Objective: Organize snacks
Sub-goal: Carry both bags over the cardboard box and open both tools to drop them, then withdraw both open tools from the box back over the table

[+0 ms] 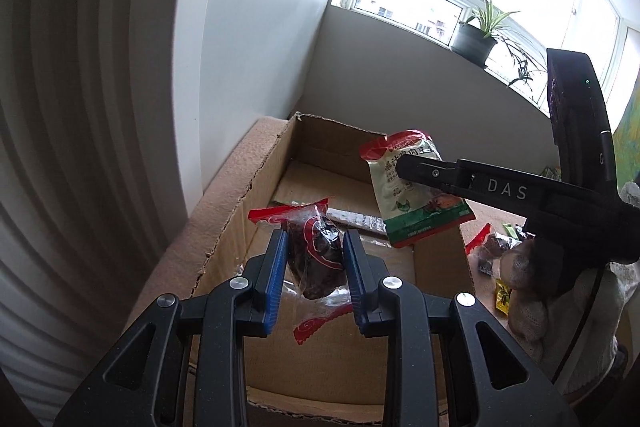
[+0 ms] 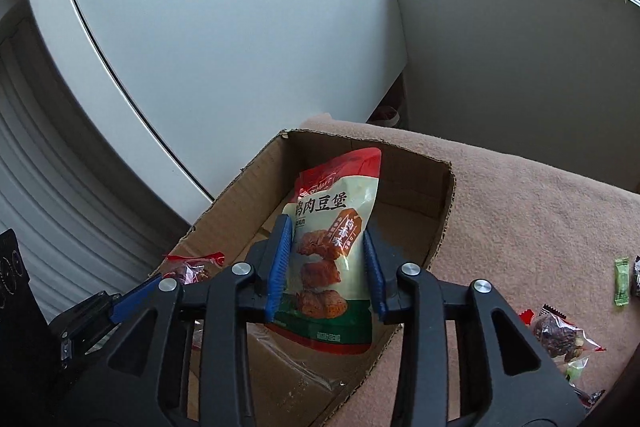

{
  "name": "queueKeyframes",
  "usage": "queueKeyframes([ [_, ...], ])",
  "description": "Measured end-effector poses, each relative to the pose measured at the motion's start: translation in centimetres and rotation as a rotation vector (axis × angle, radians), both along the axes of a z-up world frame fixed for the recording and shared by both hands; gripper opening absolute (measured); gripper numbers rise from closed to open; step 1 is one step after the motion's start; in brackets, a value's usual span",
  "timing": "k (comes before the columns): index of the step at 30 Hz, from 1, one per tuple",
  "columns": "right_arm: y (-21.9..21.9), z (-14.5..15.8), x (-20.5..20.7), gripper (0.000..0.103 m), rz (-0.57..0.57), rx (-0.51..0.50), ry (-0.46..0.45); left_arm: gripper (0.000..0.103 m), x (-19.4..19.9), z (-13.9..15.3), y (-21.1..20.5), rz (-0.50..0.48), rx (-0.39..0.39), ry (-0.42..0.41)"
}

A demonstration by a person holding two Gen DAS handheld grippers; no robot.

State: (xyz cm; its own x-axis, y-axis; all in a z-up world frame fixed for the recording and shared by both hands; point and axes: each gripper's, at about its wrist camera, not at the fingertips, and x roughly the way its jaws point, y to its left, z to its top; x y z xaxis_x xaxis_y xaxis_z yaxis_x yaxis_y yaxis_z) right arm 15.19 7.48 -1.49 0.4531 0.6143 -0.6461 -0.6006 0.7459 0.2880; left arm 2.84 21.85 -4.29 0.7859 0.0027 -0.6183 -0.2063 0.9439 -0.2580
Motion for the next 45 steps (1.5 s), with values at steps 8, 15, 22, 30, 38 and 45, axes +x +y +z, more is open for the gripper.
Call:
queueKeyframes([
  [8,-1.2,0.8,-0.7,0.064,-0.027,-0.007,-0.039,0.029,-0.7,0.5,0.1,0.010,-0.010,-0.011],
  [15,-3.5,1.8,-1.6,0.064,-0.050,-0.009,-0.060,0.029,-1.0,1.4,-0.9,-0.001,-0.009,-0.038],
  [22,-7.4,2.7,-3.6,0.064,-0.075,-0.040,-0.101,0.029,-1.0,2.2,-3.6,-0.047,-0.006,-0.058],
  [30,-14.2,2.9,-5.1,0.064,-0.125,-0.051,-0.116,0.029,-0.3,2.8,-7.3,-0.117,-0.004,-0.065],
  [38,-21.2,1.4,-7.0,0.064,-0.182,-0.061,-0.085,0.038,0.3,2.5,-11.5,-0.207,0.014,-0.049],
  [45,-25.9,-0.9,-8.4,0.064,-0.212,-0.053,-0.015,0.038,1.0,1.6,-14.8,-0.283,0.015,-0.013],
])
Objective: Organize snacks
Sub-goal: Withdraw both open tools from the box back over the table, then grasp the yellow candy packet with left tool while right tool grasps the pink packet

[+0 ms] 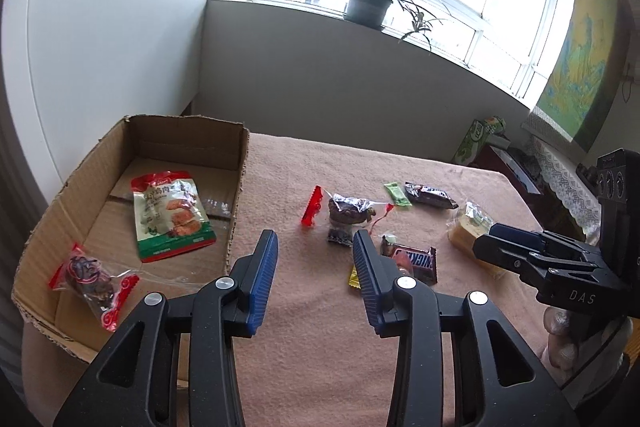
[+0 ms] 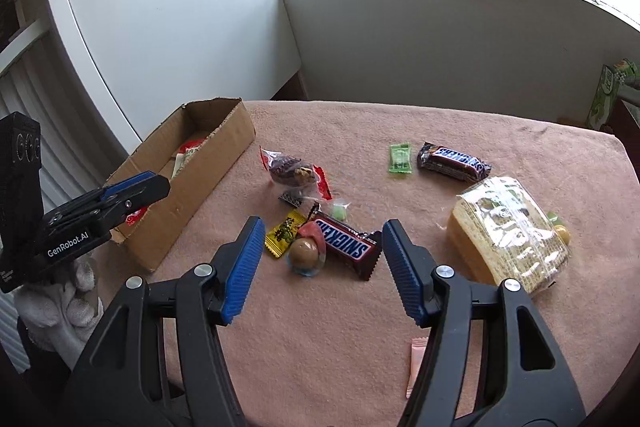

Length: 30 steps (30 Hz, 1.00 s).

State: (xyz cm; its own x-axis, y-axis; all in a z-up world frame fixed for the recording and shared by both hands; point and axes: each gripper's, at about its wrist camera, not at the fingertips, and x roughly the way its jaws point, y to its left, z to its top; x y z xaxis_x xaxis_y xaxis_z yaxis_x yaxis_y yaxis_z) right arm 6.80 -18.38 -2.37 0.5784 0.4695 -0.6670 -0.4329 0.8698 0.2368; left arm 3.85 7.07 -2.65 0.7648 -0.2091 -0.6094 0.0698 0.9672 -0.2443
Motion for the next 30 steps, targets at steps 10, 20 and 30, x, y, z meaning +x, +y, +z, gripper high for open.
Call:
queueKeyframes([
  [10,-5.2,-5.4,-2.3,0.063,-0.074,-0.059,0.073,0.038,2.1,-3.1,-3.9,-0.094,0.028,0.108],
  [20,-5.2,-7.0,-3.1,0.063,-0.072,-0.176,0.050,0.038,3.9,-5.6,-5.9,-0.127,0.063,0.187],
  [30,-5.2,-7.3,-3.3,0.055,-0.074,-0.211,0.032,0.038,5.5,-6.8,-7.1,-0.110,0.163,0.218],
])
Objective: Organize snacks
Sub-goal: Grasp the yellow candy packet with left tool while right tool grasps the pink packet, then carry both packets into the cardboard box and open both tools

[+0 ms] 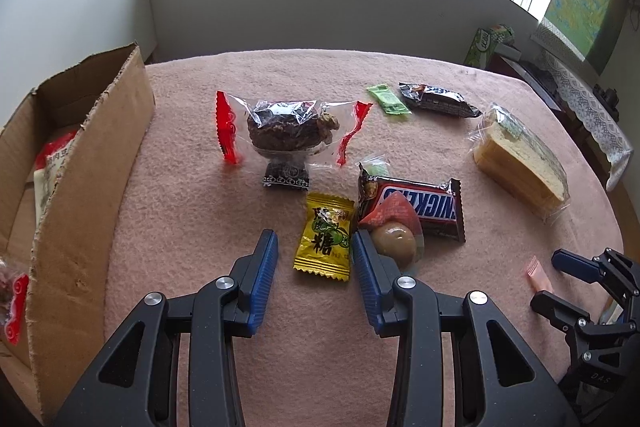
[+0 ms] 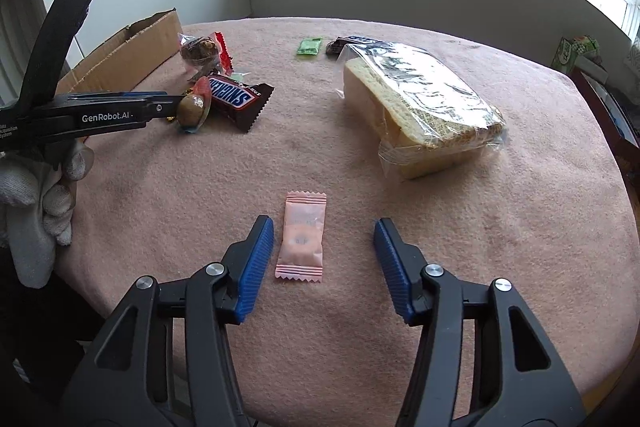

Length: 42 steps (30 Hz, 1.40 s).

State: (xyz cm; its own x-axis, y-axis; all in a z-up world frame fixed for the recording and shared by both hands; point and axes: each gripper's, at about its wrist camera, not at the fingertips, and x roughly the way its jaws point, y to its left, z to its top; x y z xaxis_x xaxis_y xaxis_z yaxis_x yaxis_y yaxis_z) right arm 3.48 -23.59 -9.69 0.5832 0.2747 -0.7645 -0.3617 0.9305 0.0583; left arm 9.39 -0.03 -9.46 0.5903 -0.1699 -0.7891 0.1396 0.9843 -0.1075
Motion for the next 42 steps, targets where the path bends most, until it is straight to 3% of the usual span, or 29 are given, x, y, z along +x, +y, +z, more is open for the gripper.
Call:
queueKeyframes([
  [6,0.8,-0.1,-0.3,0.052,0.018,-0.041,-0.018,0.034,0.6,-0.1,-0.6,-0.022,0.022,0.002],
  [9,0.9,0.0,-0.5,0.045,0.023,-0.040,-0.017,0.024,0.5,-0.1,-0.7,-0.029,0.020,0.000],
  [11,1.0,0.0,-0.6,0.035,0.025,-0.049,-0.022,0.024,0.3,-0.1,-0.9,-0.031,0.035,-0.009],
  [16,1.2,0.0,-0.8,0.021,0.024,-0.047,-0.024,0.024,0.3,-0.1,-1.2,-0.032,0.042,-0.015],
  [30,1.5,1.1,-0.9,0.021,0.020,-0.007,-0.044,0.024,-0.8,0.7,-0.5,-0.018,0.016,-0.042],
  [42,4.0,4.7,0.3,0.021,0.049,0.037,-0.099,0.024,-3.2,4.4,1.5,-0.002,-0.042,-0.142],
])
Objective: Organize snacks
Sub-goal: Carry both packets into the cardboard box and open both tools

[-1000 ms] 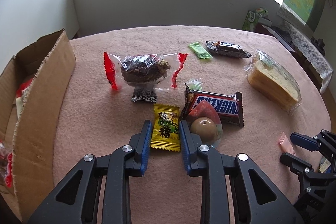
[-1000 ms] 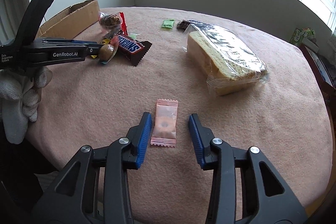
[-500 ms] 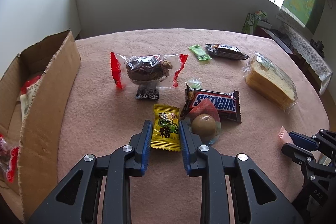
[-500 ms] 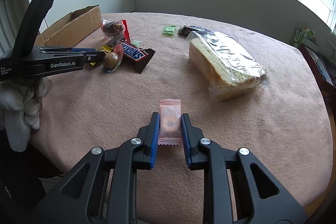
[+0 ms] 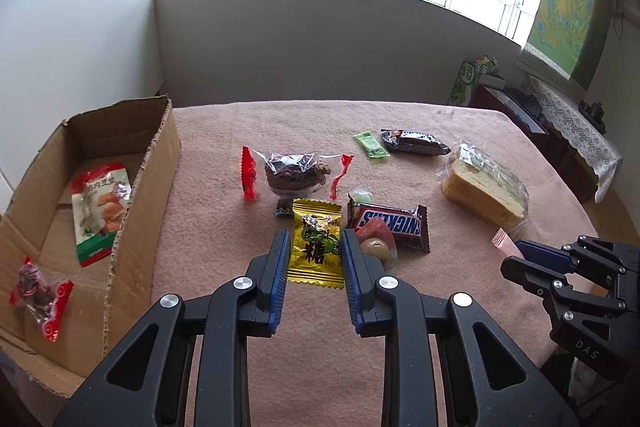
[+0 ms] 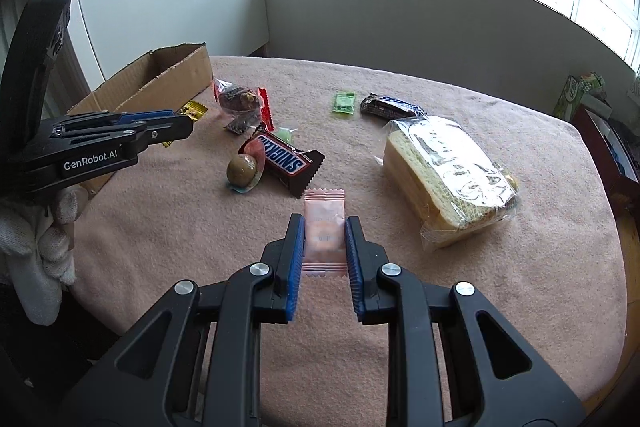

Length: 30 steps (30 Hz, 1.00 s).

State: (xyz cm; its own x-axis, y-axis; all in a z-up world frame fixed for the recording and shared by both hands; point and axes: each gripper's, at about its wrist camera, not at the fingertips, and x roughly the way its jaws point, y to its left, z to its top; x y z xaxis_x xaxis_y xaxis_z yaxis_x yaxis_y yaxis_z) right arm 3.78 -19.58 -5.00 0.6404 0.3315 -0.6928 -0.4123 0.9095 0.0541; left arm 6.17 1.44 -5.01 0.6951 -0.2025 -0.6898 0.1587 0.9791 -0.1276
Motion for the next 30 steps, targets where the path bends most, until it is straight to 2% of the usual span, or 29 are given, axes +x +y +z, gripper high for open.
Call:
queueKeyframes([
  [8,4.8,2.7,1.0,0.021,0.081,0.038,-0.025,0.024,-1.4,1.5,4.7,0.091,-0.041,-0.054],
  [19,13.0,6.0,3.7,0.021,0.196,0.085,-0.054,0.024,-3.1,2.2,10.9,0.211,-0.067,-0.101],
  [30,21.3,5.4,7.5,0.021,0.253,0.103,-0.004,0.024,-4.4,1.5,16.5,0.308,-0.065,-0.106],
])
